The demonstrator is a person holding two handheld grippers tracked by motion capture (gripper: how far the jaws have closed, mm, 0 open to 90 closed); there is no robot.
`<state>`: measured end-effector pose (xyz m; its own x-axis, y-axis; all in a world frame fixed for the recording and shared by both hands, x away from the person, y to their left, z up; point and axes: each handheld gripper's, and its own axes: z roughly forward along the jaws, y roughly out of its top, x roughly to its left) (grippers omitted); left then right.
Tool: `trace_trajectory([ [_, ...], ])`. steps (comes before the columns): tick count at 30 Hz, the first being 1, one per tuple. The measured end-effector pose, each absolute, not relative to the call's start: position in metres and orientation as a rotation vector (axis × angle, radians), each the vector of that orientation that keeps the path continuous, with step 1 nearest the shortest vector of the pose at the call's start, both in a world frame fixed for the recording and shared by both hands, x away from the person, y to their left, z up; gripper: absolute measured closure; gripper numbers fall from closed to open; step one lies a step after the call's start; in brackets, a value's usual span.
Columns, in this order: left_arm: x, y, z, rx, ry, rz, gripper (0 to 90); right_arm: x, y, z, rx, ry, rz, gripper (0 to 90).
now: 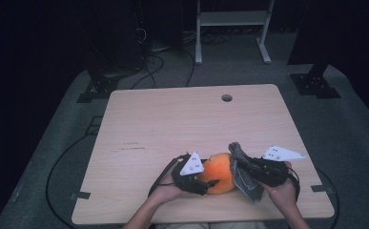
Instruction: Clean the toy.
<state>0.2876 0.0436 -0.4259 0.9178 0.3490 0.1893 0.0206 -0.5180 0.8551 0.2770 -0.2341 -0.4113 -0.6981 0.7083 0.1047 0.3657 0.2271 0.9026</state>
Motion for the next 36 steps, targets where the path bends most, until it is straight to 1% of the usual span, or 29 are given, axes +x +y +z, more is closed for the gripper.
trace_trajectory([
  [1, 0.286, 0.041, -0.425, 2.102, 0.236, 0.469, 29.3, 0.274, -0.234, -0.405, 0.965, 2.157, 1.457, 75.3],
  [4, 0.284, 0.035, -0.432, 2.128, 0.175, 0.467, 26.9, 0.266, -0.224, -0.395, 0.880, 2.151, 1.518, 75.3],
  [7, 0.282, 0.036, -0.435, 2.158, 0.144, 0.464, 24.4, 0.262, -0.203, -0.402, 0.798, 2.223, 1.412, 75.0],
  [10, 0.287, 0.042, -0.436, 2.118, 0.212, 0.389, 18.2, 0.269, -0.205, -0.407, 0.845, 2.235, 1.451, 75.1],
  [12, 0.293, 0.043, -0.435, 2.077, 0.297, 0.271, 11.7, 0.270, -0.208, -0.409, 0.869, 2.232, 1.451, 75.1],
  [13, 0.295, 0.043, -0.435, 2.061, 0.329, 0.246, 12.0, 0.269, -0.207, -0.409, 0.864, 2.232, 1.443, 75.1],
  [14, 0.294, 0.043, -0.436, 2.065, 0.320, 0.267, 14.6, 0.267, -0.206, -0.408, 0.860, 2.232, 1.439, 75.1],
  [15, 0.294, 0.043, -0.436, 2.065, 0.320, 0.267, 20.1, 0.267, -0.206, -0.408, 0.860, 2.232, 1.439, 75.1],
  [16, 0.293, 0.044, -0.438, 2.064, 0.298, 0.300, 20.1, 0.266, -0.205, -0.408, 0.850, 2.230, 1.431, 75.0],
  [17, 0.293, 0.045, -0.438, 2.060, 0.306, 0.298, 23.9, 0.268, -0.206, -0.407, 0.840, 2.236, 1.425, 75.0],
  [18, 0.294, 0.045, -0.439, 2.059, 0.313, 0.299, 24.9, 0.270, -0.209, -0.408, 0.866, 2.237, 1.443, 75.0],
  [24, 0.294, 0.047, -0.440, 2.069, 0.291, 0.310, 25.9, 0.281, -0.228, -0.415, 0.999, 2.209, 1.408, 75.1],
  [27, 0.288, 0.040, -0.440, 2.060, 0.237, 0.322, 25.3, 0.272, -0.218, -0.403, 0.921, 2.205, 1.519, 75.0],
  [29, 0.284, 0.036, -0.440, 2.085, 0.188, 0.349, 25.0, 0.266, -0.205, -0.396, 0.843, 2.231, 1.479, 74.9],
  [31, 0.285, 0.038, -0.440, 2.092, 0.191, 0.339, 25.3, 0.266, -0.201, -0.399, 0.815, 2.247, 1.437, 75.0],
  [36, 0.291, 0.049, -0.440, 2.114, 0.194, 0.297, 27.7, 0.281, -0.227, -0.413, 0.981, 2.221, 1.456, 75.0],
])
